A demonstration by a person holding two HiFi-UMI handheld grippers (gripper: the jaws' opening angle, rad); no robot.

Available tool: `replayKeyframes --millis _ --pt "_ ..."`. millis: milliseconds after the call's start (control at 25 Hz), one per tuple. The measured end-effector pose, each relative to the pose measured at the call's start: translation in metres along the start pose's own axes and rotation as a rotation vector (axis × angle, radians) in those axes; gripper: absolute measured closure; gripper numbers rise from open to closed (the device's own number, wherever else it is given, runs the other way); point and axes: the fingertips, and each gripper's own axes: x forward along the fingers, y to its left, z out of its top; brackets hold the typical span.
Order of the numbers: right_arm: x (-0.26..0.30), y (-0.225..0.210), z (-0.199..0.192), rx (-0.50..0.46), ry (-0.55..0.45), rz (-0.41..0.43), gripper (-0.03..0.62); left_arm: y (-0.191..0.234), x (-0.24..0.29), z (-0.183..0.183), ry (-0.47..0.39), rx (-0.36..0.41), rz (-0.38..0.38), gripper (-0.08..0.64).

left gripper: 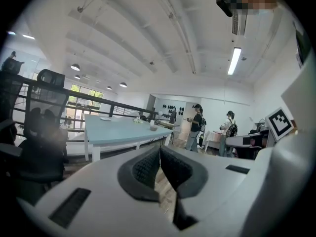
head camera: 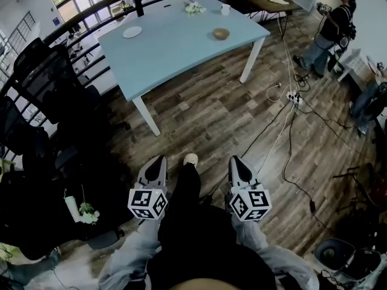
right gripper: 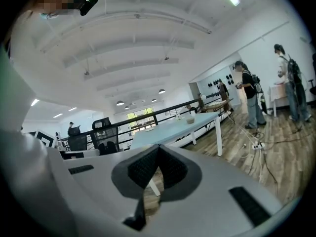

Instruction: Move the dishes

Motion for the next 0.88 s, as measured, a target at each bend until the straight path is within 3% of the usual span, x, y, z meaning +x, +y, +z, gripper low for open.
replayKeyframes --millis 280,520,880 --pt "0.054 -0.015 0.020 -0.004 -0.013 -0.013 0.583 0.024 0.055 0.010 0.003 -0.016 -0.012 0.543" --pt "0.116 -0.035 0.059 -0.049 -0.031 -0.040 0.583 0.046 0.124 0.044 -0.016 0.018 -0.027 0.543" --pt "0.201 -0.045 0.091 -0.025 -0.027 -0.052 0.583 0.081 0.208 0.077 -0.007 0.023 -0.069 0.543"
